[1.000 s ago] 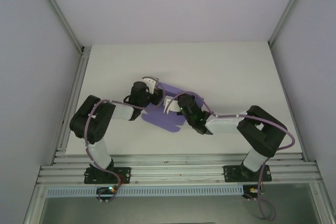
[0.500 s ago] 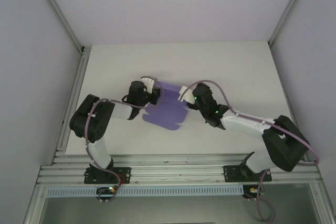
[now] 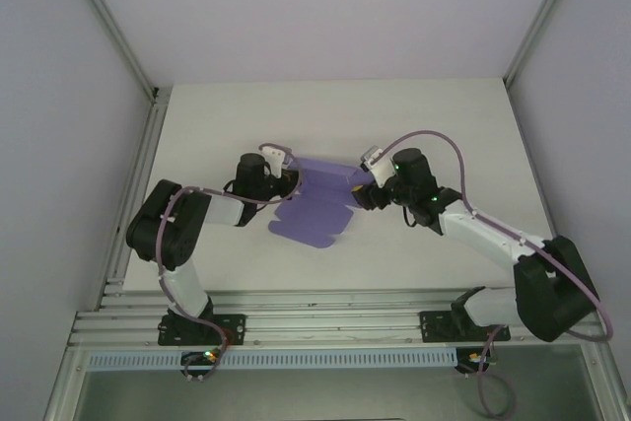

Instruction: Assemble paper box

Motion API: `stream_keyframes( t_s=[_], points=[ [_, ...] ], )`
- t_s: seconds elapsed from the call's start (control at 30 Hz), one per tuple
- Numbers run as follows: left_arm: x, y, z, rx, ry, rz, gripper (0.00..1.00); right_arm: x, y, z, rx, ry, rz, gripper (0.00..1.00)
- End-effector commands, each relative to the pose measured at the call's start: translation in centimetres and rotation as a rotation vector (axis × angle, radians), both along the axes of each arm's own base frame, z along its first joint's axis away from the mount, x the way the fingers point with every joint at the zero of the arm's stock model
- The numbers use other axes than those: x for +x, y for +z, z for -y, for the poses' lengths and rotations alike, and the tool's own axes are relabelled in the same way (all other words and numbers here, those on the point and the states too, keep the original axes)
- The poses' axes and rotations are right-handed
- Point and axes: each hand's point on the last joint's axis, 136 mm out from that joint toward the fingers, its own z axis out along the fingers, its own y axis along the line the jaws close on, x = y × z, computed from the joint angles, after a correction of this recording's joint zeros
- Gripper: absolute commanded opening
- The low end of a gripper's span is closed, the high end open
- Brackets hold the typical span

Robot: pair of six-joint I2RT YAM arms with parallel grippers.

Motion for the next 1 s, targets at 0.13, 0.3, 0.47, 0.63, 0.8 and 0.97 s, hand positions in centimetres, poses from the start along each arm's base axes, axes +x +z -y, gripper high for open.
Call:
stream_keyframes(
  t_s=[0.13, 0.3, 0.47, 0.63, 0.8, 0.97],
  points=[
    [-0.5, 0.3, 0.6, -0.012, -0.045, -0.038, 0.01, 1.1, 0.7, -2.3, 0.144, 0.01, -0.067, 0.23],
    [-0.4, -0.5, 0.9, -0.022, -0.051, -0.075, 0.17, 0.2, 0.8, -2.8, 0.188, 0.042, -0.086, 0.0],
    [-0.1, -0.9, 1.0, -0.041, -0.051, -0.104, 0.24, -0.1, -0.1, -2.7, 0.169, 0.05, -0.107, 0.0],
    [-0.4, -0.9, 1.2, -0.067, -0.082, -0.102, 0.36, -0.1, -0.1, -3.0, 0.178, 0.069, -0.116, 0.0],
    [0.3, -1.0, 0.9, -0.082, -0.065, -0.098, 0.31, -0.5, -0.4, -3.5, 0.186, 0.104, -0.145, 0.0],
    [1.8, -0.2, 0.5, -0.119, -0.055, -0.055, 0.31, -1.1, -0.7, -3.8, 0.195, 0.138, -0.172, 0.0]
  ],
)
